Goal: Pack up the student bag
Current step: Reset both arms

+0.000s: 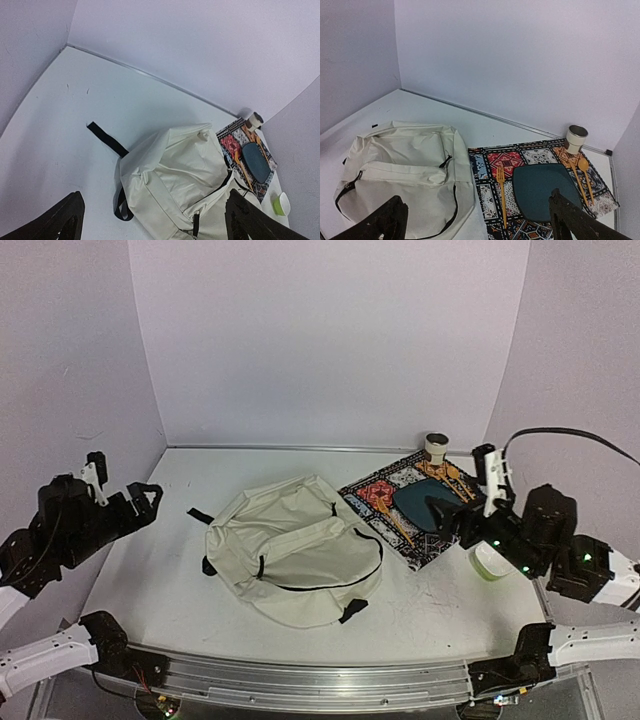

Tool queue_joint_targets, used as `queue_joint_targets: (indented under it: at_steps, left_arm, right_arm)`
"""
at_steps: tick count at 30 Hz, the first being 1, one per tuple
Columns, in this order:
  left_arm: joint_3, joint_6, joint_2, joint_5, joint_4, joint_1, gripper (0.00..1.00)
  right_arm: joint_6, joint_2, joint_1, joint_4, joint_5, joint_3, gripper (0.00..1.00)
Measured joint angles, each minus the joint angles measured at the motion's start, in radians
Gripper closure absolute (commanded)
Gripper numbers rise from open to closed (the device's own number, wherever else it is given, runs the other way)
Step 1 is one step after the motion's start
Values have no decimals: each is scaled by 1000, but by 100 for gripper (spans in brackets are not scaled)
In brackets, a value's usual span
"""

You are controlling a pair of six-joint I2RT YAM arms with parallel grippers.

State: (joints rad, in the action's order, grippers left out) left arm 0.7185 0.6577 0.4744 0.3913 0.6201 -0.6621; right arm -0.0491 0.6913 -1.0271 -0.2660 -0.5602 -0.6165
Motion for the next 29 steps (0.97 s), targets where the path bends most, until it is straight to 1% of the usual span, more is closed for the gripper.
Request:
queue_joint_targets:
  at_steps: [2,4,9,13,22,29]
  left_arm:
    - [0,-9,-66,24,12,0,1]
    - [0,-19,-139,54,18,0,1]
    - [-1,-36,-275,104,30,0,0]
    - [-4,-36,-351,132,33,1,0]
    - [-23,-33,-373,136,35,2,1]
    - [-23,-33,-330,134,35,2,1]
  right_arm:
    - [-40,-81,0,62,-52,0,2]
    - [-74,-120,0,121,-99,1,2]
    - [-124,-182,-1,279,-174,17,2]
    - [-142,-186,-2,334,-214,30,2]
    - [-188,-189,-3,375,-220,59,2]
    - [-211,-188,-4,375,-219,59,2]
